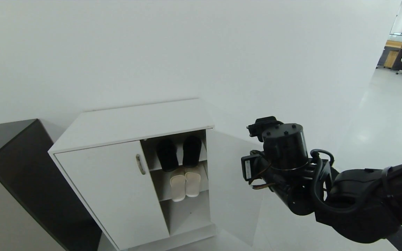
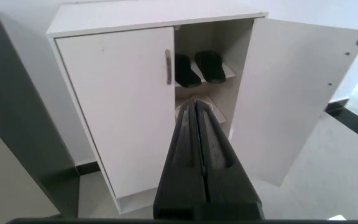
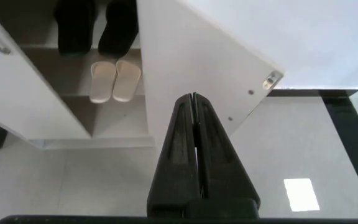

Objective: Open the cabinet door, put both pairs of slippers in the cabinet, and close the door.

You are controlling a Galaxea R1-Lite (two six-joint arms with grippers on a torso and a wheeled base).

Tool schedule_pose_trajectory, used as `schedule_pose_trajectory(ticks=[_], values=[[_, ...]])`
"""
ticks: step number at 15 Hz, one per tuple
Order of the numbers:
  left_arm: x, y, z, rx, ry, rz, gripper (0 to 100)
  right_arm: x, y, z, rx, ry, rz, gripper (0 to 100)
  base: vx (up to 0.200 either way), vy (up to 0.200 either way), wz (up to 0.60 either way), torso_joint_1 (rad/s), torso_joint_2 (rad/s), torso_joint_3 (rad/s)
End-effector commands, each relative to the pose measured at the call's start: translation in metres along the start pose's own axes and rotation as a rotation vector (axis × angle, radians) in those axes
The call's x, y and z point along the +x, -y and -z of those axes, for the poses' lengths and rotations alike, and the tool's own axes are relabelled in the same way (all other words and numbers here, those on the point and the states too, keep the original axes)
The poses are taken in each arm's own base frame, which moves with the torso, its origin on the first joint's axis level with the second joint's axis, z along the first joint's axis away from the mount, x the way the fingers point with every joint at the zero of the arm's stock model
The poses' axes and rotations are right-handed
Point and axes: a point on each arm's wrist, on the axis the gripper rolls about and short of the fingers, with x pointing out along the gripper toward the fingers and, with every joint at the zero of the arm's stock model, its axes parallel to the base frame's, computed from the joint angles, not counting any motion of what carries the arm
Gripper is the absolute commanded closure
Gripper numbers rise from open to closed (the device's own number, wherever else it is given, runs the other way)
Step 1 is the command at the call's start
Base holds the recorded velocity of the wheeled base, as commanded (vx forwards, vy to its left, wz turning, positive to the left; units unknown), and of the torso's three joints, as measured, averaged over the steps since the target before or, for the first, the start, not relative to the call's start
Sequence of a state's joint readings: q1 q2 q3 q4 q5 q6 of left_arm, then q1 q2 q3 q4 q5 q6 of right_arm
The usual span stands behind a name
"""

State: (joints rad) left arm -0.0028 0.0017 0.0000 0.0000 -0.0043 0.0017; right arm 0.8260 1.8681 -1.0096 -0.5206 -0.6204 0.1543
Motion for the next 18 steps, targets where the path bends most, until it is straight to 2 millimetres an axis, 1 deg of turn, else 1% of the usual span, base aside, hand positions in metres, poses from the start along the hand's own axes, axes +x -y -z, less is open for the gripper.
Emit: schedule_pose_trajectory(ticks=[1, 3, 6, 7, 9, 10, 12, 14, 16, 18], values=[[0.000, 0.000, 0.000, 0.000, -0.001, 0.001, 100, 0.005, 0.006, 0.000, 0.005, -0.005, 0.012, 100, 0.000, 0.000, 0.00, 0.000, 0.00, 0.000], [0.000, 0.000, 0.000, 0.000, -0.001, 0.001, 100, 0.013, 0.015, -0.001, 0.014, -0.011, 0.023, 100, 0.000, 0.000, 0.00, 0.000, 0.00, 0.000], [0.000, 0.000, 0.000, 0.000, -0.001, 0.001, 100, 0.016, 0.019, -0.008, 0.034, 0.013, 0.030, 100, -0.200, 0.000, 0.00, 0.006, 0.01, 0.006], [0.000, 0.000, 0.000, 0.000, -0.001, 0.001, 100, 0.017, 0.019, -0.012, 0.043, 0.026, 0.031, 100, 0.000, 0.000, 0.00, 0.000, 0.00, 0.000], [0.000, 0.000, 0.000, 0.000, -0.001, 0.001, 100, 0.023, 0.026, -0.022, 0.066, 0.052, 0.046, 100, 0.000, 0.000, 0.00, 0.000, 0.00, 0.000], [0.000, 0.000, 0.000, 0.000, -0.001, 0.001, 100, 0.027, 0.032, -0.035, 0.092, 0.083, 0.038, 100, 0.000, 0.000, 0.00, 0.000, 0.00, 0.000], [0.000, 0.000, 0.000, 0.000, -0.001, 0.001, 100, 0.034, 0.040, -0.044, 0.112, 0.102, 0.058, 100, 0.000, 0.000, 0.00, 0.000, 0.00, 0.000], [0.000, 0.000, 0.000, 0.000, -0.001, 0.001, 100, 0.044, 0.051, -0.048, 0.122, 0.085, 0.078, 100, 0.000, 0.000, 0.00, 0.000, 0.00, 0.000], [0.000, 0.000, 0.000, 0.001, -0.001, 0.001, 100, 0.057, 0.057, -0.052, 0.159, 0.067, 0.058, 100, 0.000, 0.000, 0.00, 0.000, 0.00, 0.000], [0.000, 0.000, 0.000, 0.001, -0.001, 0.001, 100, 0.091, 0.073, -0.041, 0.182, 0.024, 0.074, 100, 0.000, 0.000, 0.00, 0.000, 0.00, 0.000]])
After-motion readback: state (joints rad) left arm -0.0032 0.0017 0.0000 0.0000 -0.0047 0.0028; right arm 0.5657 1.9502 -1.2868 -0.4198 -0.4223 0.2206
